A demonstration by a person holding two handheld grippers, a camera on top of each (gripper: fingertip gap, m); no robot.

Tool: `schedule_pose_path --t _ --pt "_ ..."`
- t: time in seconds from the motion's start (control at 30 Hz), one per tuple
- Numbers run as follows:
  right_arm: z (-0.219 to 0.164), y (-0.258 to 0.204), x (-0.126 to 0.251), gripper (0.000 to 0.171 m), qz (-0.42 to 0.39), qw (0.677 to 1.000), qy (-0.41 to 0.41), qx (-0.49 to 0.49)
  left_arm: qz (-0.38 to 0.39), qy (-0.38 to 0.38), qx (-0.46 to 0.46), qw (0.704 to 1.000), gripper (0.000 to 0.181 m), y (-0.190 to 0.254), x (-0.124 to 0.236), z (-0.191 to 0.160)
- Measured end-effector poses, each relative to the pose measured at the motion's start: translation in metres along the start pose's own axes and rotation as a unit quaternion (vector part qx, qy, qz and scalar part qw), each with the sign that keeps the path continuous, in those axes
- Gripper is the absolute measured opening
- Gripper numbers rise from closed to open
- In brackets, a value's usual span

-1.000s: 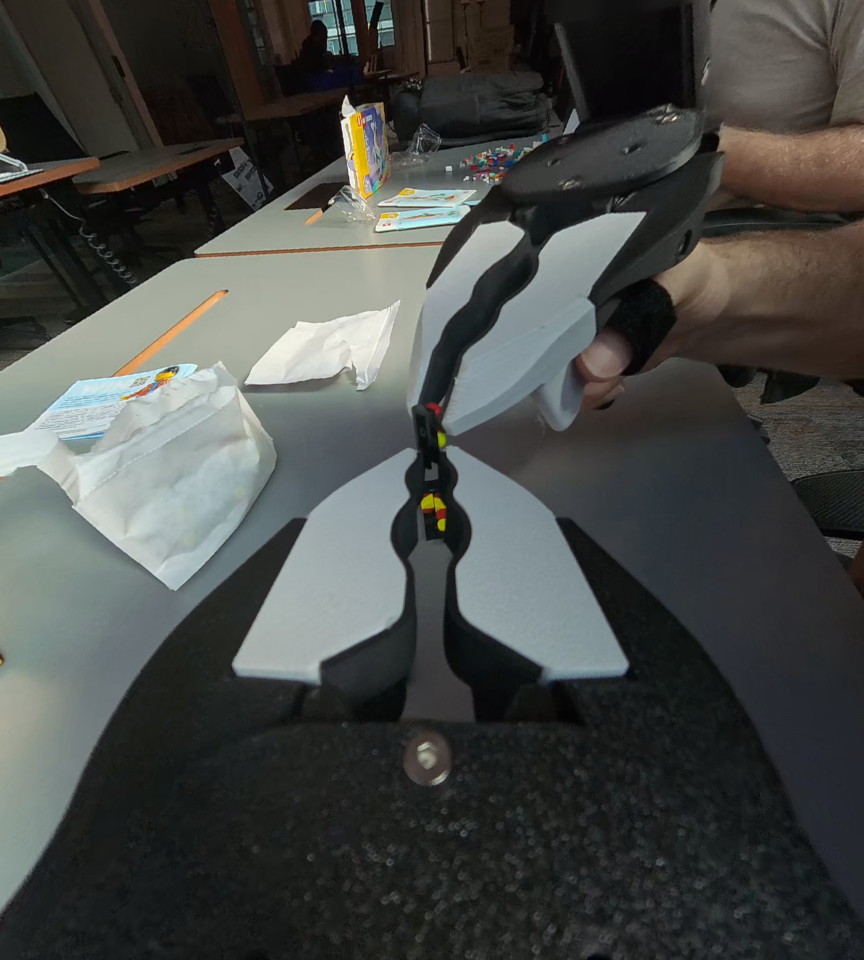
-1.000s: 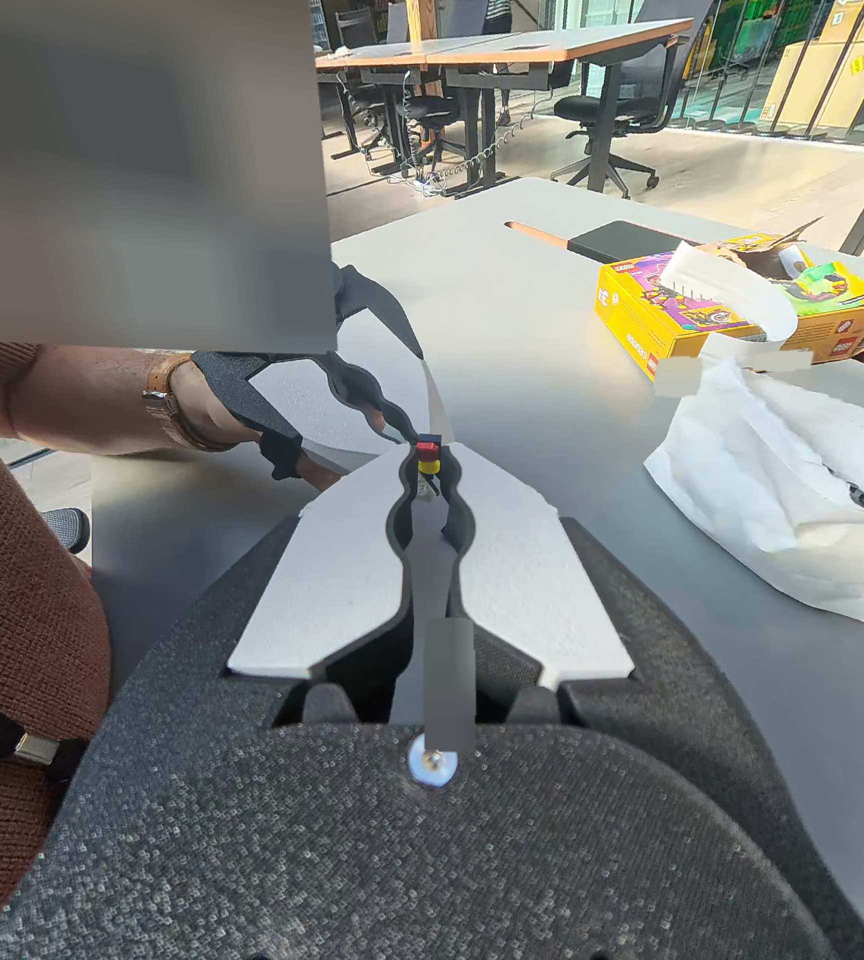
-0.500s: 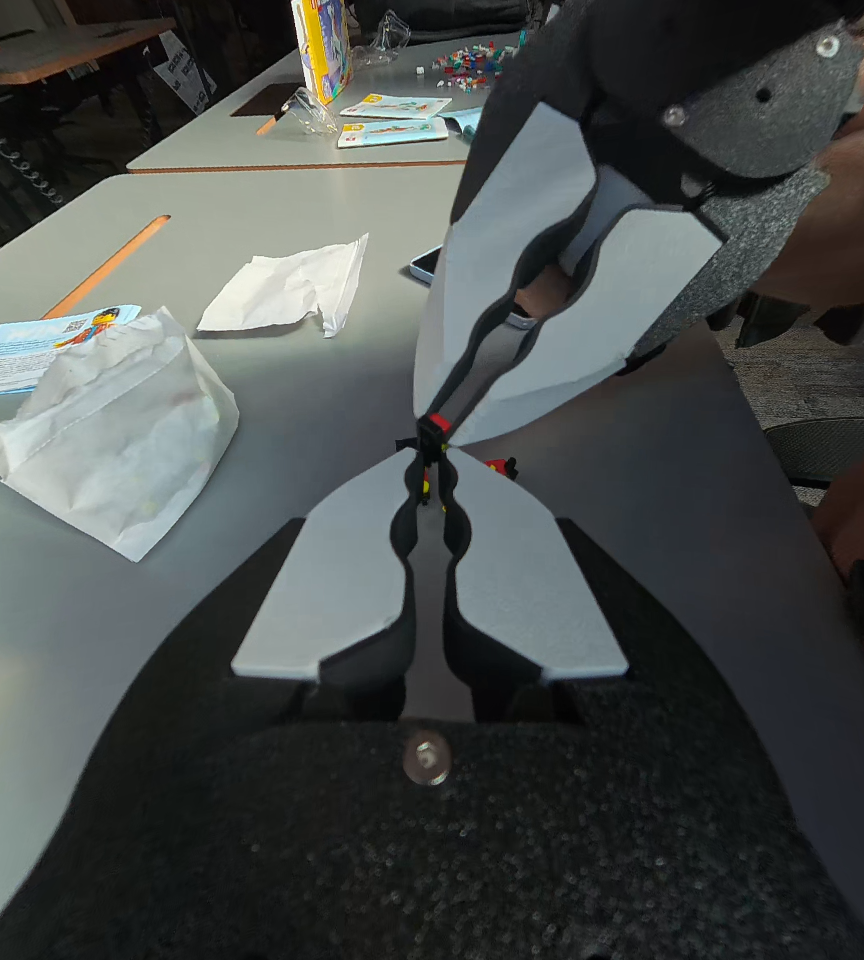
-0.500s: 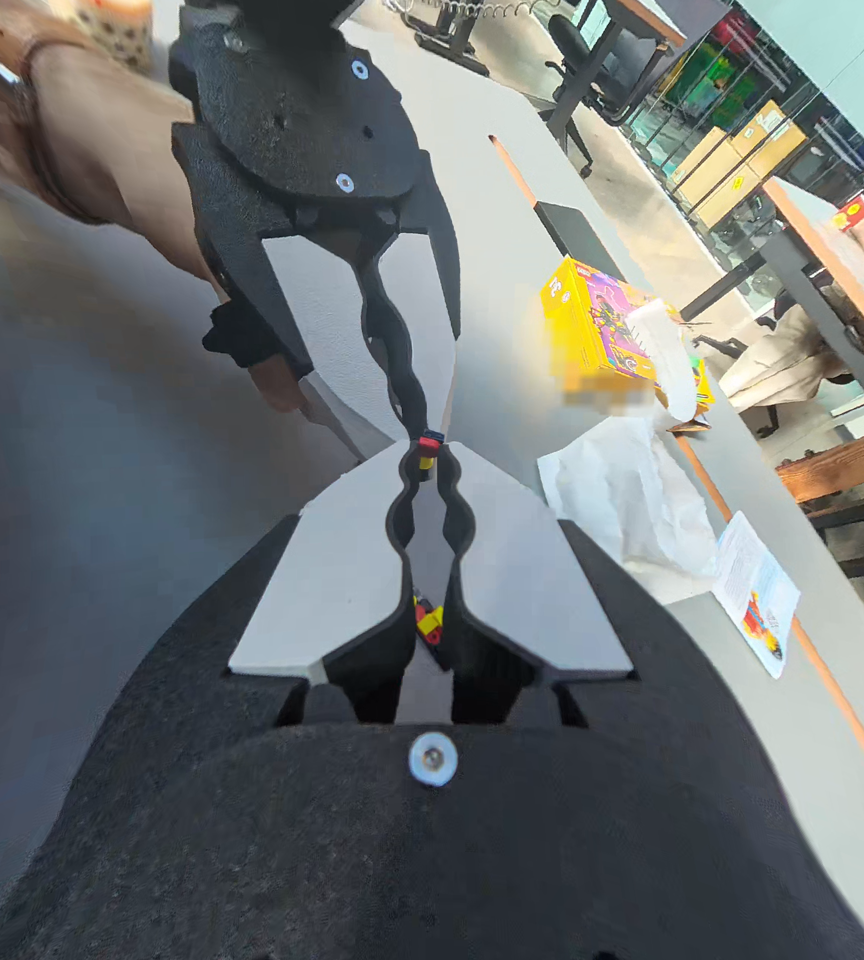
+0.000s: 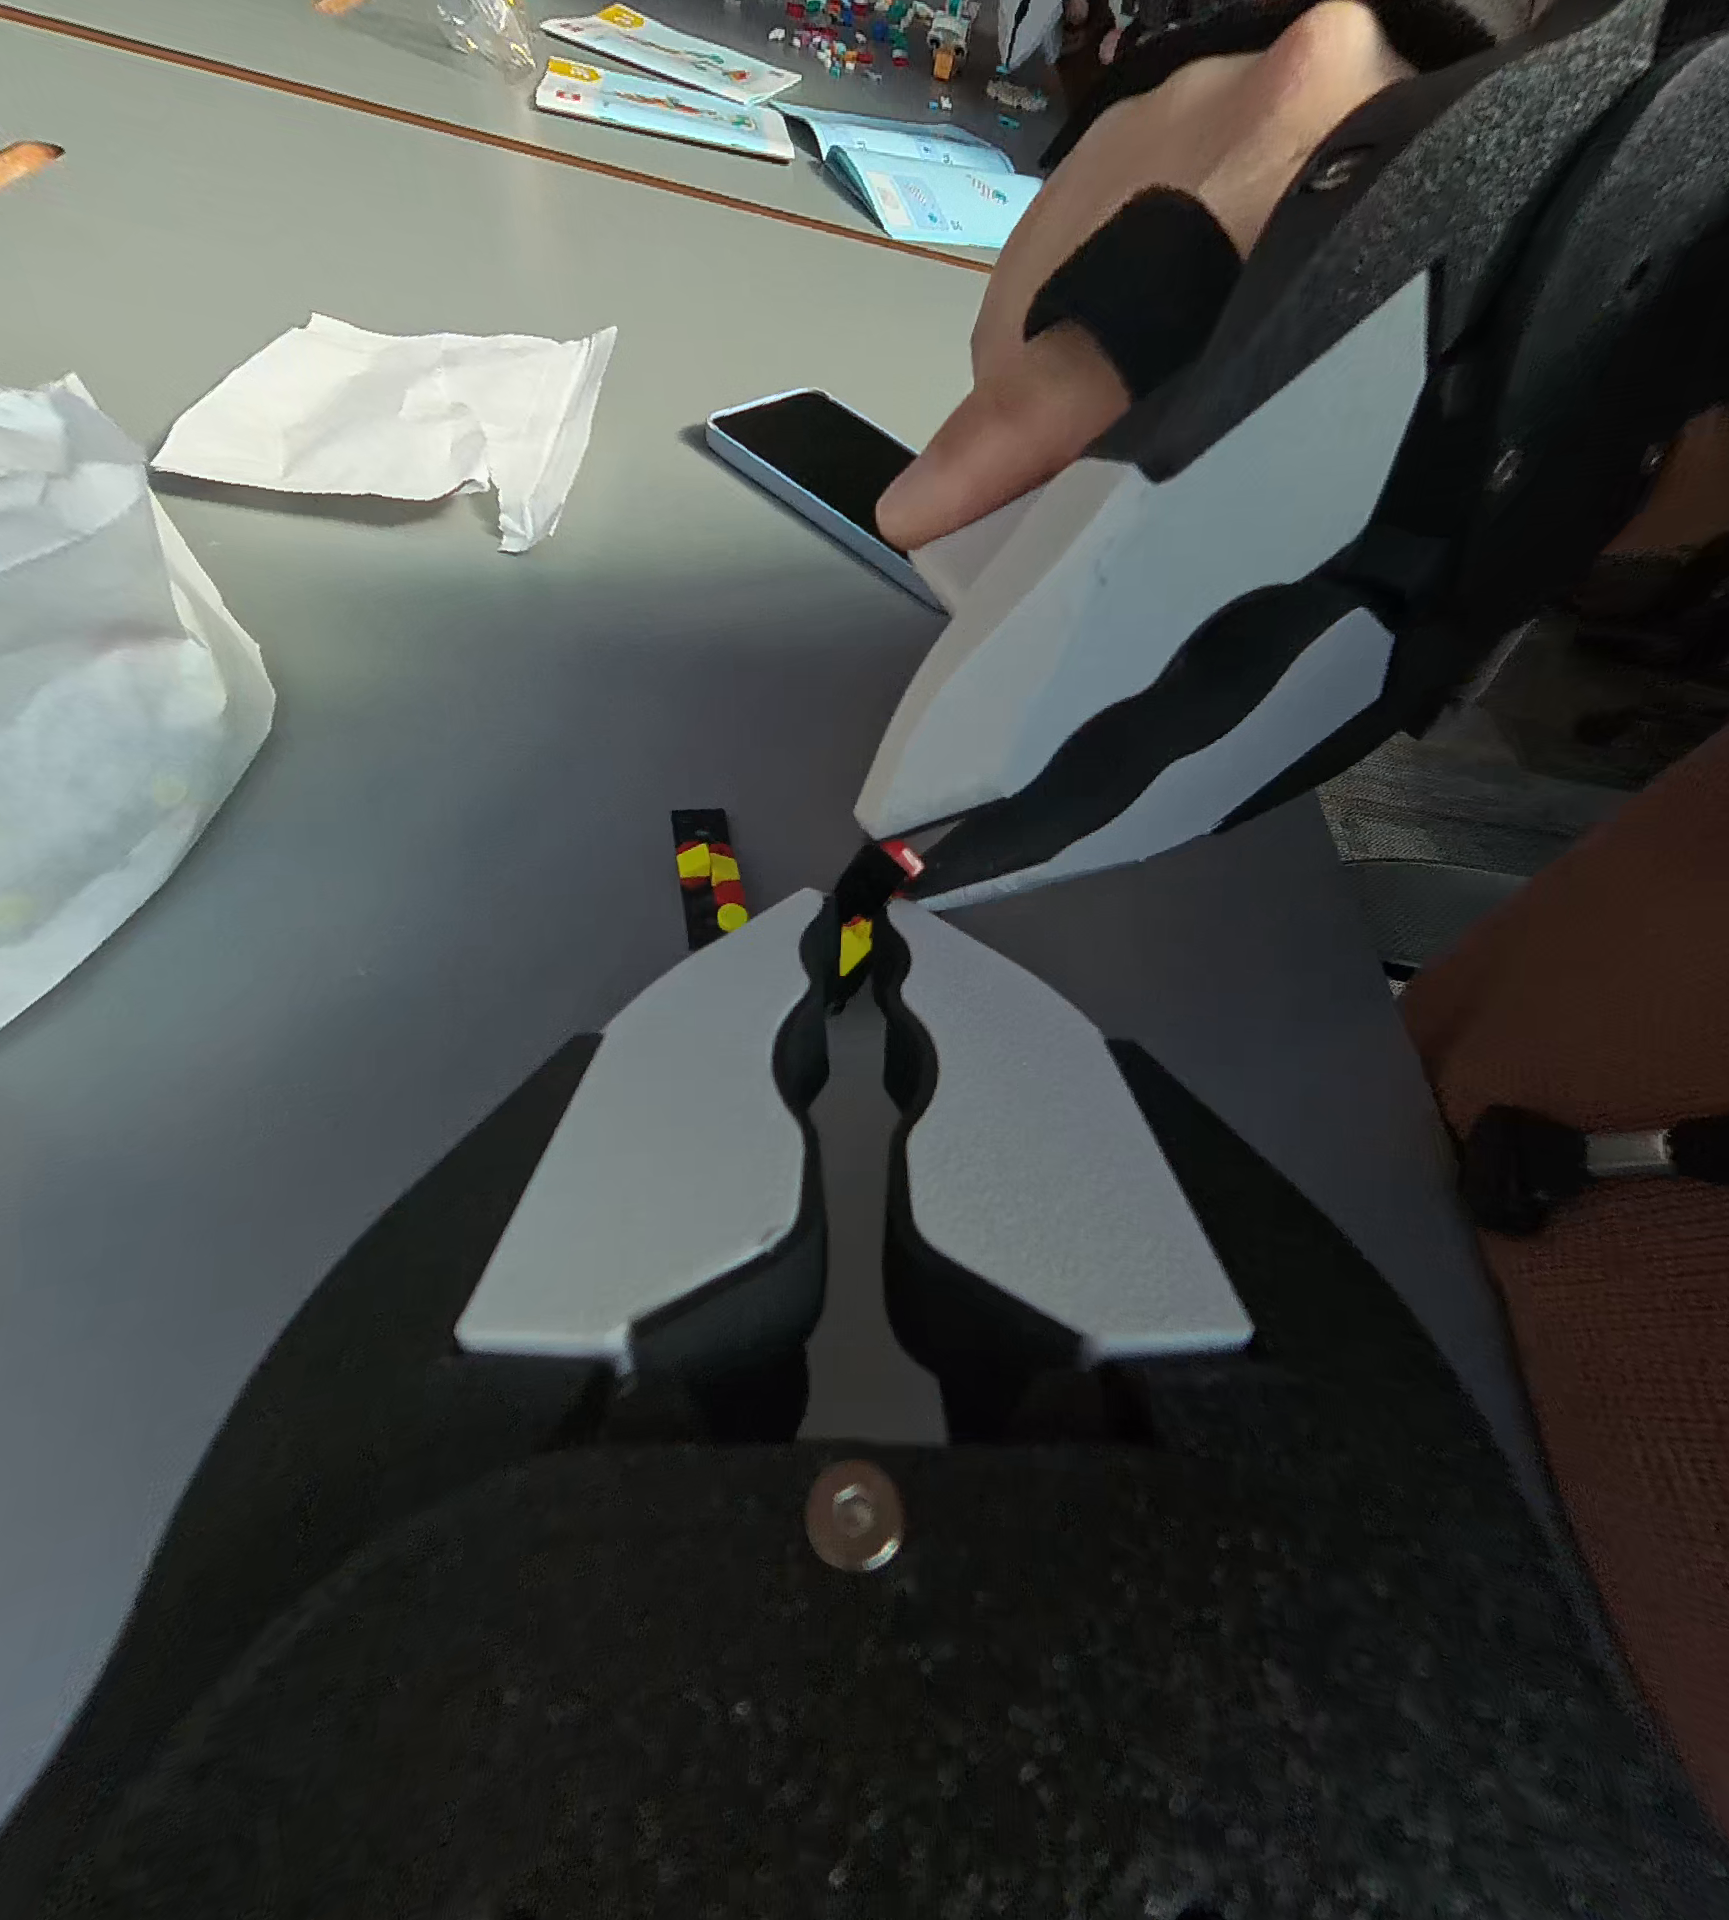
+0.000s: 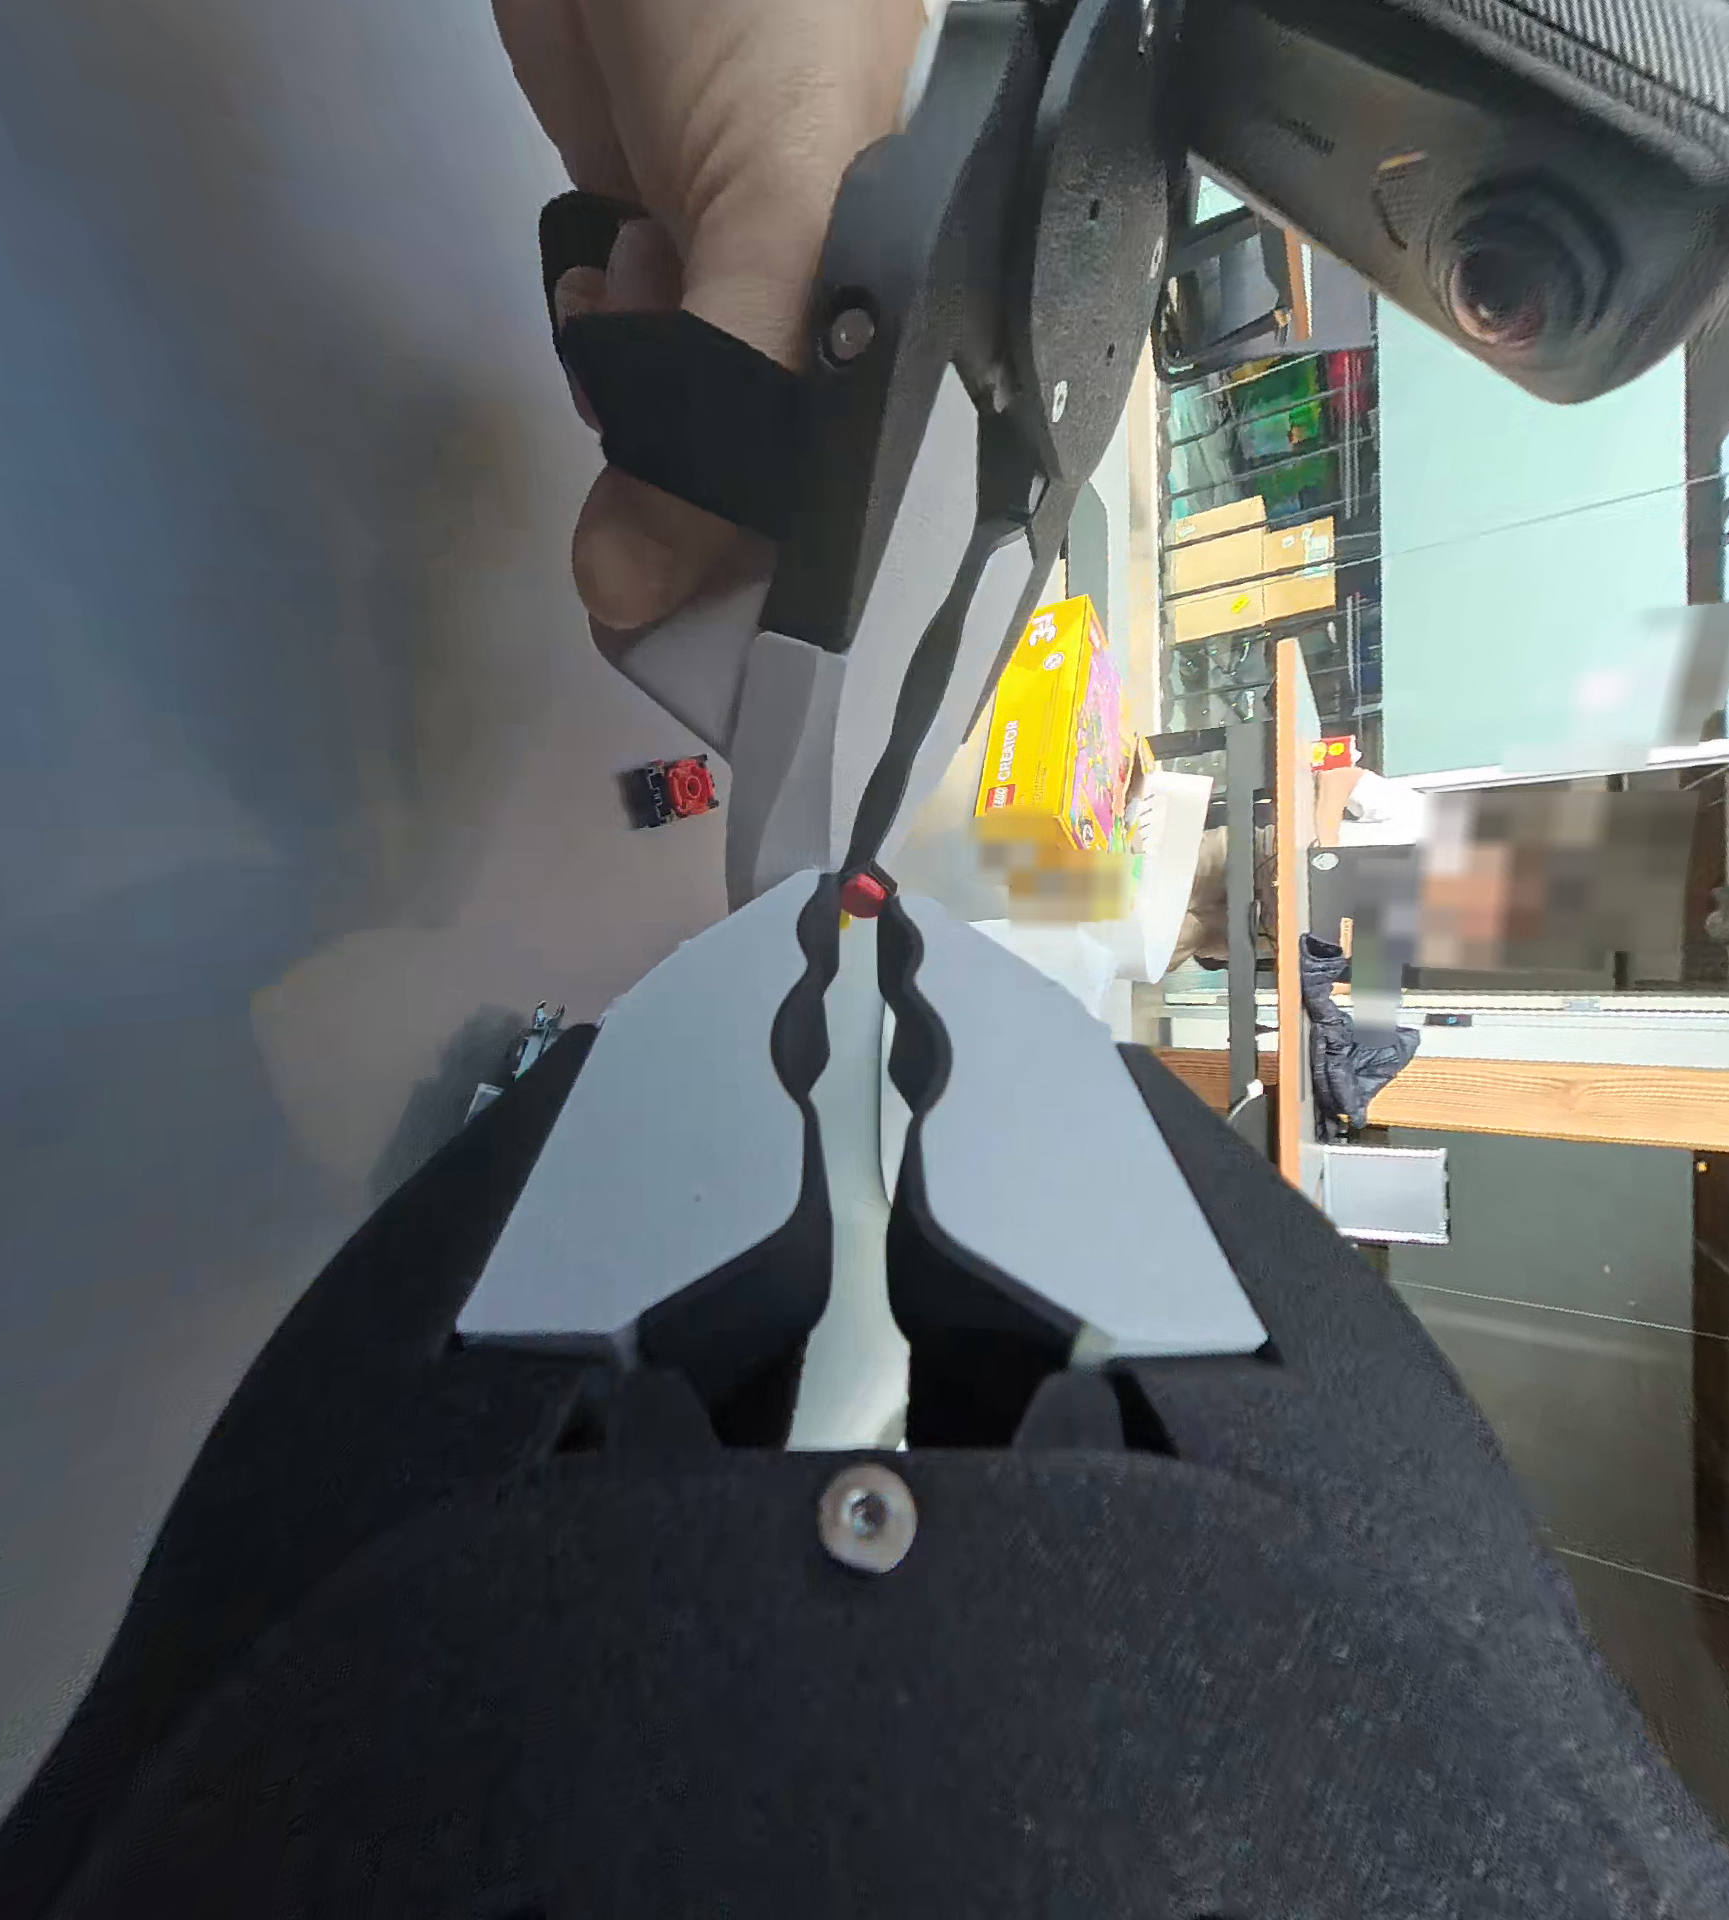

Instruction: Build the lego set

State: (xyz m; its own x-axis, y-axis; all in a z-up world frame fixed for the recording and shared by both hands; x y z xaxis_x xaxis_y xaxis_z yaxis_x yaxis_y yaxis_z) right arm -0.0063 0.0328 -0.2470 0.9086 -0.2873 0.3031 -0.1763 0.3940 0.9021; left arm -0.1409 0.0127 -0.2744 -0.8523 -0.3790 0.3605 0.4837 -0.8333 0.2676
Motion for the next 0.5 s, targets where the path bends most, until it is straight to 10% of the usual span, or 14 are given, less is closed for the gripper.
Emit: schedule_pose_path --t 0.13,0.2,0.4,0.5 --pt "-0.004 -0.004 -0.002 0.007 0.004 0.999 0.013 0.034 -0.015 0.012 0.039 0.999 0.005 -0.004 -0.002 -0.006" --pt "-0.011 0.007 -0.009 0.007 0.073 0.982 0.009 -0.174 0.005 0.022 0.005 1.0 0.004 -0.003 -0.002 -0.007" --pt "-0.04 0.013 -0.018 0.006 0.167 0.785 0.076 -0.592 0.05 0.041 -0.052 0.997 0.002 0.005 0.0 -0.001" --pt "-0.046 0.005 -0.022 0.0 0.14 0.749 0.068 -0.645 0.061 0.029 -0.069 0.995 0.0 0.008 -0.005 -0.004"
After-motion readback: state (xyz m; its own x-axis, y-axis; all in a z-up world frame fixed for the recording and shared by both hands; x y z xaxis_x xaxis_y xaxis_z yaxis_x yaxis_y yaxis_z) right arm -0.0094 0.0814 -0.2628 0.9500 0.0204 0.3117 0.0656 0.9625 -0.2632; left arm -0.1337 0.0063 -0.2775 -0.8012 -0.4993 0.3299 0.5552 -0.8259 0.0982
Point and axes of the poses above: each gripper's, where its closed fingertips meet, x back along the fingers, z out of its top, y = z × x across the jaws, the point moved 9 cm from there along x, back along the fingers, and after that the axes turned 9 degrees about -z, right-handed, at the moved point
